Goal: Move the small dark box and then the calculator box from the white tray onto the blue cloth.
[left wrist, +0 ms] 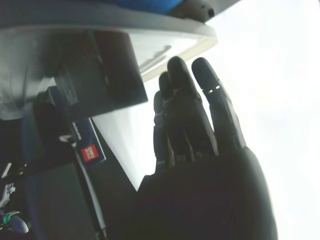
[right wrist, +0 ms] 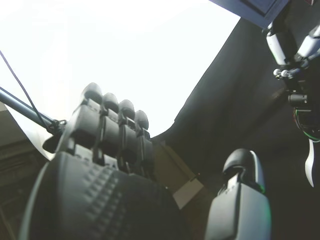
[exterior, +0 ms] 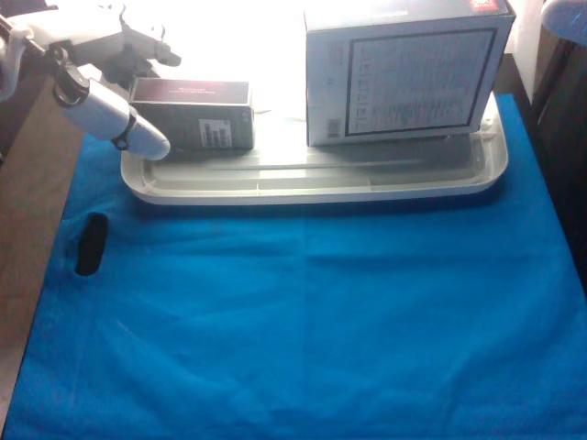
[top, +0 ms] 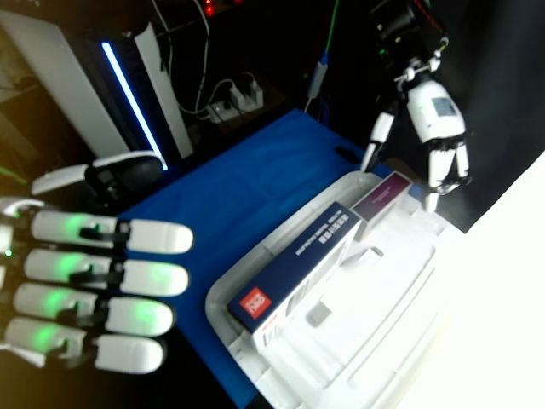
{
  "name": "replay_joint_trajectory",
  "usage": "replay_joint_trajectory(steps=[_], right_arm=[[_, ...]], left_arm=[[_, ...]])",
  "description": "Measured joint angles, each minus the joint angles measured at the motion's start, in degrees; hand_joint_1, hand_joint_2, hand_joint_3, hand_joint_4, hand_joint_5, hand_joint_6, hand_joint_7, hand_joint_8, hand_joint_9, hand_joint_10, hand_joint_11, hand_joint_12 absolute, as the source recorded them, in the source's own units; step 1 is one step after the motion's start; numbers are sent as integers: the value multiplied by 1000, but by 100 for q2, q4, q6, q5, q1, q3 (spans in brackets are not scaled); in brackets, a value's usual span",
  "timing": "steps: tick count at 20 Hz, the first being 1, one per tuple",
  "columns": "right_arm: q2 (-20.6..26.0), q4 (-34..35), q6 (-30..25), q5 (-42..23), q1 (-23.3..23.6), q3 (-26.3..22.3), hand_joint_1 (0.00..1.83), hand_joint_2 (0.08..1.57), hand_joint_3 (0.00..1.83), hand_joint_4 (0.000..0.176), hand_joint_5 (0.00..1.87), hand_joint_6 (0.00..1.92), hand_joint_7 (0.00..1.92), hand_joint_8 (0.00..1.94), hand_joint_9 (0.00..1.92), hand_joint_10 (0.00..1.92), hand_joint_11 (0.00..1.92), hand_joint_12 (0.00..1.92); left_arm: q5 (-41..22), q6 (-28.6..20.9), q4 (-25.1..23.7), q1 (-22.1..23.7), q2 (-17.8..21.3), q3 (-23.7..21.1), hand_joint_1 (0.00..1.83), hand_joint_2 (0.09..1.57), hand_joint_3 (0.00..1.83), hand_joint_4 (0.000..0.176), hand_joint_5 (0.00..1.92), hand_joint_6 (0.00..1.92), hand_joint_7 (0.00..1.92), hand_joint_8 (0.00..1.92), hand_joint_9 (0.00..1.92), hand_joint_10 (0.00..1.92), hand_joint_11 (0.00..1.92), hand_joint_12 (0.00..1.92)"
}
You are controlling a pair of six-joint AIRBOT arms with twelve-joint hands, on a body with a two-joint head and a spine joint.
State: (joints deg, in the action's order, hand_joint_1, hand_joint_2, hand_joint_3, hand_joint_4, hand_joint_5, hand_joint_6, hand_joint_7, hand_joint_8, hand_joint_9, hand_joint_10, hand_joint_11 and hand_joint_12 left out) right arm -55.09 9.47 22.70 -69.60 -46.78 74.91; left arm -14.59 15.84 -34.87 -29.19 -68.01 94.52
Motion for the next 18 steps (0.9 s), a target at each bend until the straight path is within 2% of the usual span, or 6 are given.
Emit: replay_joint_trajectory(steps=[8,9,10,12,16,18], right_arm=[[0,-20,-2,-50,11,-13,400,941,6,0,179,2,258,8,286,12,242,17],[0,-17,-2,-50,11,-13,381,944,3,0,184,3,285,14,303,14,255,20],[0,-20,-2,-52,11,-15,358,959,8,0,186,3,298,15,310,13,261,22],[-2,-22,-2,-57,11,-20,323,953,3,6,233,18,302,11,295,4,234,8],[2,-55,-2,-76,15,-28,333,958,1,0,181,0,263,0,285,0,233,5],[0,-61,-2,-81,15,-28,350,954,0,0,172,0,279,5,293,3,245,9]], left_arm=[[-90,9,326,-219,-341,391,1094,945,2,0,678,7,851,11,911,29,524,970],[-118,13,356,-232,-367,439,1310,1031,5,0,835,6,1030,677,1016,36,618,921],[-92,4,431,-258,-437,533,1262,1077,7,0,924,720,1096,850,1101,50,691,940],[-129,7,527,-271,-540,645,1260,1070,0,0,1274,342,969,1115,1200,132,692,1175],[-155,-13,815,-293,-546,691,1273,1074,2,0,1363,63,954,1225,726,1056,374,1497],[-186,-20,844,-297,-546,697,1273,1068,0,0,1366,67,971,1185,729,1031,453,1420]])
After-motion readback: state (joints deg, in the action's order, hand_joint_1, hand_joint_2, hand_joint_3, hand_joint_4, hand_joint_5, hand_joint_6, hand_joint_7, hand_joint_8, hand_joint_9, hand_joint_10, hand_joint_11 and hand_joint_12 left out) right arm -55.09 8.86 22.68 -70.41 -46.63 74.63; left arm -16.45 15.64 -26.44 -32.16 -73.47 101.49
